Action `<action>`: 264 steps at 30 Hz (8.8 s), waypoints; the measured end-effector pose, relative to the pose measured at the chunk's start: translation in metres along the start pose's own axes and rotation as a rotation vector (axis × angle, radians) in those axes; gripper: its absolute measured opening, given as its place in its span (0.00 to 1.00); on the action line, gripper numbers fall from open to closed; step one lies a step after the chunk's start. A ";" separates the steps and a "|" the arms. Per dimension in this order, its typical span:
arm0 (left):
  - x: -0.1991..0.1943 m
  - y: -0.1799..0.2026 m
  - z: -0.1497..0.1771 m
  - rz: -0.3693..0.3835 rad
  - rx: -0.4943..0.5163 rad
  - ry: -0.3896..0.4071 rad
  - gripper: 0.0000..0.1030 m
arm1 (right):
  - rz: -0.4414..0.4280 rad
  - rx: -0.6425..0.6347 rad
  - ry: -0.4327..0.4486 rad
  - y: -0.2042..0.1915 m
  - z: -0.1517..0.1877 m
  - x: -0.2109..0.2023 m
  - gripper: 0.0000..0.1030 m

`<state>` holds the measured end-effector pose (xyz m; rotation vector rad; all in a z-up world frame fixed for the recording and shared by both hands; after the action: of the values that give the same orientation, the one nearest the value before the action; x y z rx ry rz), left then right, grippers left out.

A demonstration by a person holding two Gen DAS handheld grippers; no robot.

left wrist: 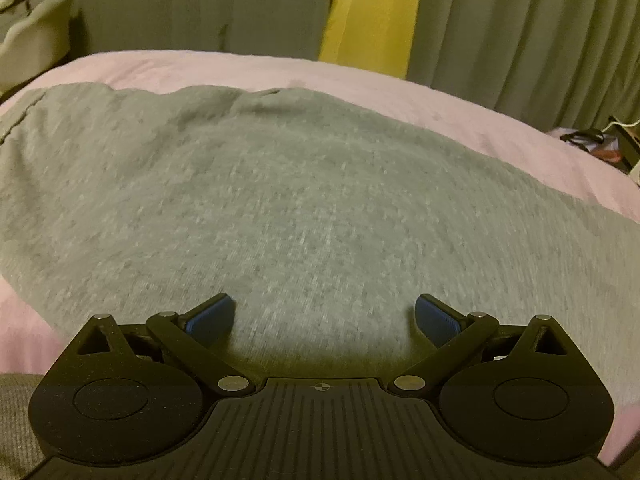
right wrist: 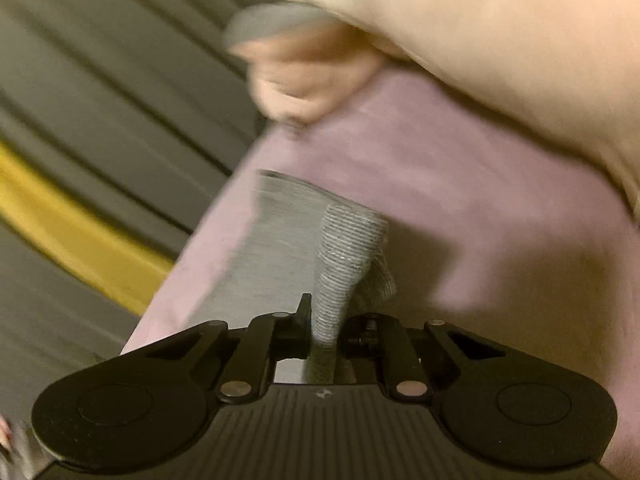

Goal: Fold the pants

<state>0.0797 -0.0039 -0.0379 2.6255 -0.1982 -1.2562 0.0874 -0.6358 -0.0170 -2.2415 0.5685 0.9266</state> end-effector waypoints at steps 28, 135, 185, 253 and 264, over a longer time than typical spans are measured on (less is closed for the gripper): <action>-0.006 0.013 -0.018 0.341 -0.092 0.023 0.99 | -0.225 -0.384 -0.413 -0.143 0.137 -0.011 0.81; -0.008 -0.029 -0.041 0.209 -0.157 -0.044 0.18 | -0.261 -0.616 -0.280 -0.174 0.195 -0.020 0.77; -0.086 -0.276 -0.019 -0.056 -0.818 0.449 0.93 | -0.163 -0.982 -0.108 -0.225 0.239 0.009 0.97; -0.031 0.087 0.000 0.137 0.533 0.295 0.26 | -0.435 -0.350 -0.365 -0.187 0.174 0.029 0.96; -0.035 0.095 0.020 0.208 0.479 0.045 0.93 | -0.493 -0.303 -0.429 -0.181 0.173 0.029 0.96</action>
<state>0.0398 -0.0910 0.0005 2.9137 -0.8352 -1.1935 0.1343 -0.3920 -0.0621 -2.1823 -0.3250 1.2290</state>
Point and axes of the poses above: each gripper's, at about its wrist camera, not at the fingertips, and x roughly the way its jaws point, y to its right, z to its underside, the point moved 2 cm from there along x, roughly the way its jaws point, and after that the axes turned 12 degrees about z, right-handed, at the moved point
